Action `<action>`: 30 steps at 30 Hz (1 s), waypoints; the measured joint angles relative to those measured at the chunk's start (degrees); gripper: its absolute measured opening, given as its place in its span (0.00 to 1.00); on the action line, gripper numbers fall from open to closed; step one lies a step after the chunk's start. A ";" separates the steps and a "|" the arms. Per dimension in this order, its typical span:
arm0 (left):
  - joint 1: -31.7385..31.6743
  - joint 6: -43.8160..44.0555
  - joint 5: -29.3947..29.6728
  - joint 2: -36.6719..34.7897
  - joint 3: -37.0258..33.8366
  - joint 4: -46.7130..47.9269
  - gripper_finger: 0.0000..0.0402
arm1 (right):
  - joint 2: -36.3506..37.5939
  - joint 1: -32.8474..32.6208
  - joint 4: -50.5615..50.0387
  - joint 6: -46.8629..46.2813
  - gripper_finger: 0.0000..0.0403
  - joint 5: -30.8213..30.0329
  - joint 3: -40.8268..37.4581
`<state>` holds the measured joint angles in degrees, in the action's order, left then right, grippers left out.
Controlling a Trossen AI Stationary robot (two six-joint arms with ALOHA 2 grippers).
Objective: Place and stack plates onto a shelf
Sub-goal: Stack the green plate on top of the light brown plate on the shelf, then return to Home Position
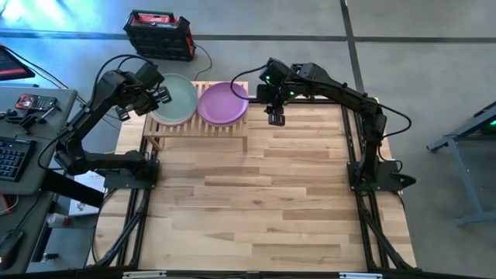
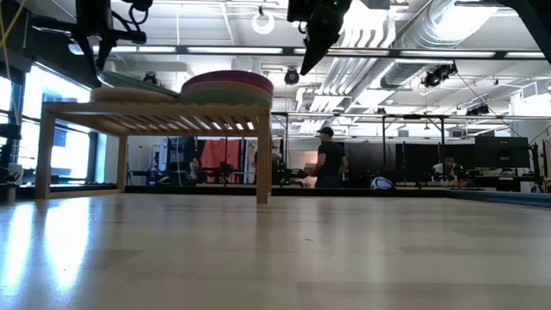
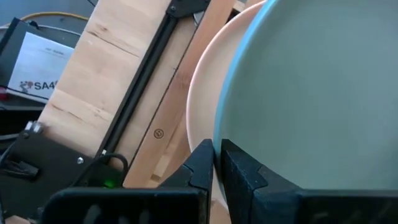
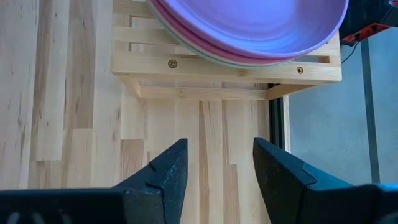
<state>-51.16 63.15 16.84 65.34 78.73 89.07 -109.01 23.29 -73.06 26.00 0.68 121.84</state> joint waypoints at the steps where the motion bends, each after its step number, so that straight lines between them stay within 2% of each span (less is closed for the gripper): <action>1: 0.00 -0.64 -0.39 0.00 -0.24 -0.01 0.04 | 0.00 -0.01 0.00 0.00 0.39 0.00 0.00; 11: 0.02 -0.88 -1.54 0.00 -3.67 -0.23 0.04 | 0.00 -0.01 -0.02 0.01 0.39 -0.01 0.01; 23: 0.04 -0.89 -2.22 0.02 -3.94 -0.15 0.20 | 0.00 1.88 -0.44 -0.26 0.39 -0.01 0.00; 27: 0.04 -0.88 -2.24 -1.00 -3.94 -0.65 0.23 | 0.00 2.23 -0.44 -0.42 0.39 0.01 0.00; 30: 0.04 -0.89 -4.35 -2.53 -3.92 -2.30 0.23 | 0.00 2.36 -0.42 -0.42 0.39 0.06 0.00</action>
<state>-51.11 62.26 12.50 62.81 74.81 86.77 -109.01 25.65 -73.48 25.58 0.74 121.84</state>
